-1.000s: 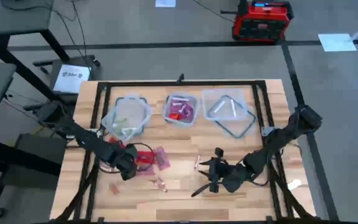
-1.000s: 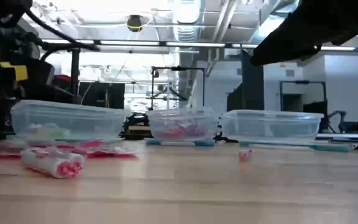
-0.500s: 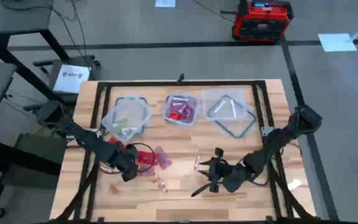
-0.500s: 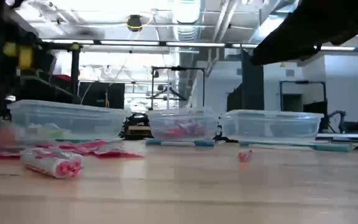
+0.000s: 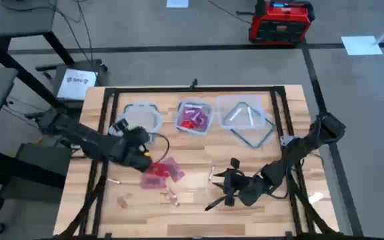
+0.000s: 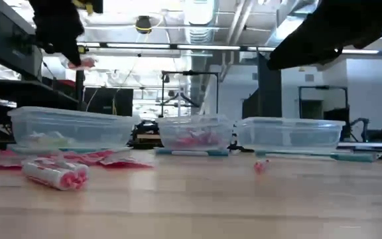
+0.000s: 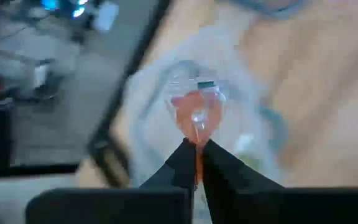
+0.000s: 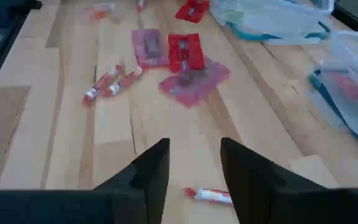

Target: Sort candy

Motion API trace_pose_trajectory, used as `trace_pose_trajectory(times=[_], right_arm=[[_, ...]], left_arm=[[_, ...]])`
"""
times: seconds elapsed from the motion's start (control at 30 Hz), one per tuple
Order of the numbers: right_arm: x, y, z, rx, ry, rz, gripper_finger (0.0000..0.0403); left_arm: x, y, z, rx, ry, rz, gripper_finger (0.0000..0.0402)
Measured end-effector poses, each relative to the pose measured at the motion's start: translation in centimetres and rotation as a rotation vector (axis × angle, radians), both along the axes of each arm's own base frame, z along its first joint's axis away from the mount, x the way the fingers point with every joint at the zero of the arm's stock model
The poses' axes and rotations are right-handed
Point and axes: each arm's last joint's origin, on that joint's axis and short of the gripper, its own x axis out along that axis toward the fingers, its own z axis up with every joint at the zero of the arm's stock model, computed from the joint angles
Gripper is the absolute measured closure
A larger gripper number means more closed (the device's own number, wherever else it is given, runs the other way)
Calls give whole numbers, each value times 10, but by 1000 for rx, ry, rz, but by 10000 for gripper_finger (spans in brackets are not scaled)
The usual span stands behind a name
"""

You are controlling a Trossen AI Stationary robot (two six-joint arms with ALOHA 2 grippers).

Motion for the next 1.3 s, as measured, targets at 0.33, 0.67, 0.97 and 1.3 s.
trace_pose_trajectory(times=[0.33,0.67,0.97,1.3], right_arm=[[0,0,0,0,0,0,271],[0,0,0,0,1,0,271],[0,0,0,0,1,0,271],[0,0,0,6,-2,-3,271]], left_arm=[[4,53,-17,-209,159,99,268],[32,16,-19,-483,-43,-186,243],[51,-51,-21,-575,-145,-624,242],[71,-74,-87,-540,159,-643,242]])
